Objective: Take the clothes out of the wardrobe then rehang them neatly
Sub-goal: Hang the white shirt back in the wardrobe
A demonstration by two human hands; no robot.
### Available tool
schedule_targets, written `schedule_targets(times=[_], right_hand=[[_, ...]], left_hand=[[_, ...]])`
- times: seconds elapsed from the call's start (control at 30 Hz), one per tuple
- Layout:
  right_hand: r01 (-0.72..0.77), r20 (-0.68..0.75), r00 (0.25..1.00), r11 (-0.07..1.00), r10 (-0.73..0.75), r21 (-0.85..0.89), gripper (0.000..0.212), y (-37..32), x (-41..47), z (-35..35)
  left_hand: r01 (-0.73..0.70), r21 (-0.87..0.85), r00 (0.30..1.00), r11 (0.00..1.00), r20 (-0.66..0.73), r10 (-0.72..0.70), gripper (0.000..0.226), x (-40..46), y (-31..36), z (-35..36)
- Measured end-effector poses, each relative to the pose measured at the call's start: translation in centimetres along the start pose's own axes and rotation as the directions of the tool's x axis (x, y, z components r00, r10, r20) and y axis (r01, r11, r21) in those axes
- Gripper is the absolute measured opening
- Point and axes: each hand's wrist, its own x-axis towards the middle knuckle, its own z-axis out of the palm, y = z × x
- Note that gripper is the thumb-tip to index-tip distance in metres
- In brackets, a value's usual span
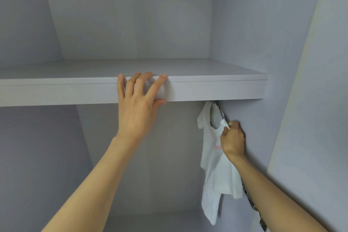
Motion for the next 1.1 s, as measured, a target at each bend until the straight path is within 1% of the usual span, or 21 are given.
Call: schedule_targets(times=[0.1,0.17,0.27,0.37,0.43,0.5,0.53,0.6,0.63,0.7,0.77,0.8,0.83,0.87,0.97,1.03,1.1], right_hand=[[0.125,0.101,0.989,0.969,-0.105,-0.213,0.043,0.9,-0.6,-0.1],[0.158,0.159,0.981,0.938,-0.113,-0.308,0.051,1.1,-0.5,-0.5],[0.164,0.186,0.978,0.912,-0.099,-0.377,0.052,1.0,-0.4,-0.7],[0.173,0.187,0.978,0.872,-0.096,-0.458,0.042,0.8,-0.4,-0.6],[0.182,0.183,0.978,0.852,-0.103,-0.492,0.041,0.9,-0.5,-0.5],[0.196,0.183,0.976,0.848,-0.120,-0.492,0.049,1.2,-0.7,-0.4],[0.211,0.176,0.974,0.845,-0.141,-0.491,0.056,1.4,-0.9,-0.2],[0.276,0.181,0.960,0.824,-0.213,-0.494,0.074,1.8,-1.4,0.3],[0.313,0.170,0.950,0.809,-0.262,-0.498,0.078,2.0,-1.6,0.5],[0.390,0.171,0.920,0.774,-0.354,-0.499,0.075,2.0,-2.0,0.6],[0.510,0.198,0.854,0.701,-0.481,-0.498,0.066,1.7,-2.8,0.8],[0.561,0.194,0.818,0.677,-0.541,-0.476,0.057,1.5,-3.3,1.1],[0.601,0.183,0.787,0.663,-0.590,-0.446,0.048,1.3,-4.0,1.3],[0.628,0.182,0.767,0.660,-0.616,-0.411,0.044,0.9,-4.7,1.7],[0.687,0.262,0.726,0.664,-0.636,-0.294,0.052,0.0,-7.8,3.3],[0.731,0.324,0.679,0.649,-0.659,-0.211,0.053,-0.3,-10.4,5.0],[0.766,0.395,0.623,0.630,-0.675,-0.129,0.054,-0.4,-13.4,7.0]], left_hand=[[0.013,-0.011,1.000,1.000,0.001,-0.013,0.052,0.0,0.2,-0.1],[0.019,-0.015,1.000,1.000,-0.001,-0.019,0.052,0.1,0.3,-0.3],[0.030,-0.025,1.000,0.999,0.009,-0.030,0.055,0.2,0.5,-0.5],[0.043,-0.021,0.999,0.999,0.026,-0.043,0.056,0.1,0.8,-0.6],[0.051,-0.020,0.998,0.998,0.041,-0.050,0.056,0.1,0.8,-0.7],[0.058,-0.019,0.997,0.998,0.053,-0.057,0.056,0.2,0.9,-0.8],[0.063,-0.021,0.997,0.998,0.055,-0.062,0.056,0.2,0.9,-0.8],[0.069,-0.031,0.996,0.997,0.052,-0.067,0.056,0.1,1.0,-0.8],[0.064,-0.034,0.997,0.997,0.050,-0.062,0.056,0.0,1.1,-0.7],[0.047,-0.033,0.998,0.998,0.043,-0.046,0.054,-0.4,1.1,-0.5],[0.043,-0.031,0.998,0.999,0.048,-0.041,0.052,-1.5,1.2,-0.3],[0.046,-0.034,0.997,0.998,0.064,-0.044,0.052,-2.5,1.2,-0.2],[0.054,-0.038,0.994,0.998,0.093,-0.050,0.053,-3.9,1.3,-0.1],[0.069,-0.039,0.989,0.997,0.135,-0.063,0.054,-5.7,1.4,0.0],[0.144,-0.004,0.947,0.990,0.292,-0.137,0.053,-12.6,1.1,-0.1],[0.204,0.049,0.890,0.978,0.407,-0.206,0.052,-17.6,0.6,-0.8],[0.249,0.133,0.818,0.959,0.501,-0.281,0.051,-22.5,0.1,-2.2]])
